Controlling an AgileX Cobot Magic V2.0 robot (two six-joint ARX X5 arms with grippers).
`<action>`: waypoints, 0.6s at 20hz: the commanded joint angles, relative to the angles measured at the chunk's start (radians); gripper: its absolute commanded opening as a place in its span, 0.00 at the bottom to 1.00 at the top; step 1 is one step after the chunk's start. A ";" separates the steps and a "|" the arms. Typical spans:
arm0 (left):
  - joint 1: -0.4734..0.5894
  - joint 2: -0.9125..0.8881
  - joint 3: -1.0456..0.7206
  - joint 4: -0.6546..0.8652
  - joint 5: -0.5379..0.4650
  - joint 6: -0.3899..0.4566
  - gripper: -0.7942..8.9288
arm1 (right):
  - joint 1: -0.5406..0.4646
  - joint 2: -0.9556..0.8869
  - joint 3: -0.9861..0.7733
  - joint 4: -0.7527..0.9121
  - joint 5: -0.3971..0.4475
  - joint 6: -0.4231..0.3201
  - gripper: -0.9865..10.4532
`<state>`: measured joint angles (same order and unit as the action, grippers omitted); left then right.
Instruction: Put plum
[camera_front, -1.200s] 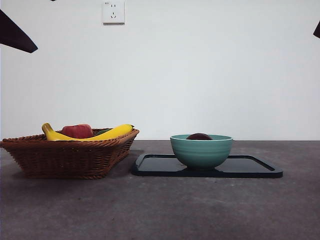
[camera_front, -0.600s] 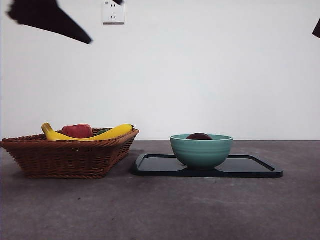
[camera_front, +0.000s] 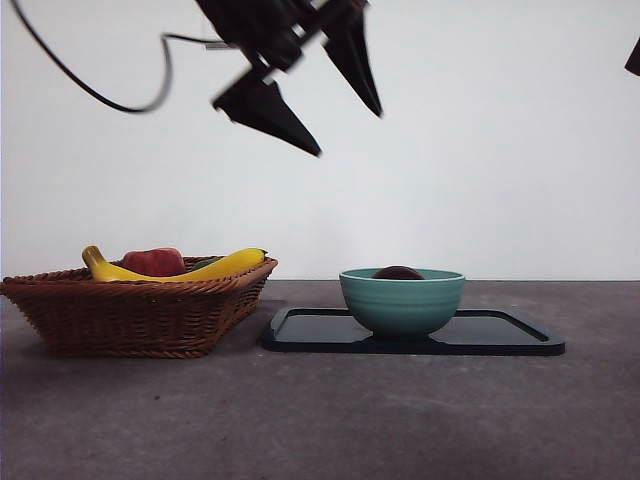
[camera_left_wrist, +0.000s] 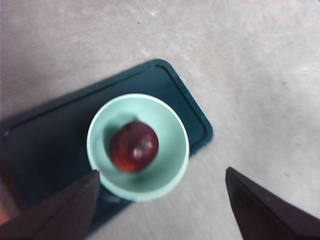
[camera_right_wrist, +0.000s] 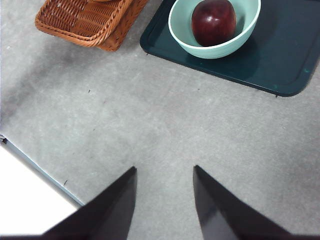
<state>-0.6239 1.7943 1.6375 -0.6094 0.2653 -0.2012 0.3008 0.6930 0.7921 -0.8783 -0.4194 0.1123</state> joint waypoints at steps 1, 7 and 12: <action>-0.026 0.090 0.077 0.004 -0.022 0.005 0.50 | 0.005 0.003 0.008 0.010 -0.002 0.008 0.24; -0.069 0.250 0.155 0.014 -0.089 0.040 0.50 | 0.005 0.003 0.008 0.010 -0.002 0.008 0.24; -0.095 0.326 0.155 0.057 -0.153 0.085 0.50 | 0.005 0.003 0.008 0.010 0.000 0.008 0.24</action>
<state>-0.7078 2.0945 1.7630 -0.5648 0.1184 -0.1406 0.3008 0.6933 0.7921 -0.8783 -0.4191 0.1123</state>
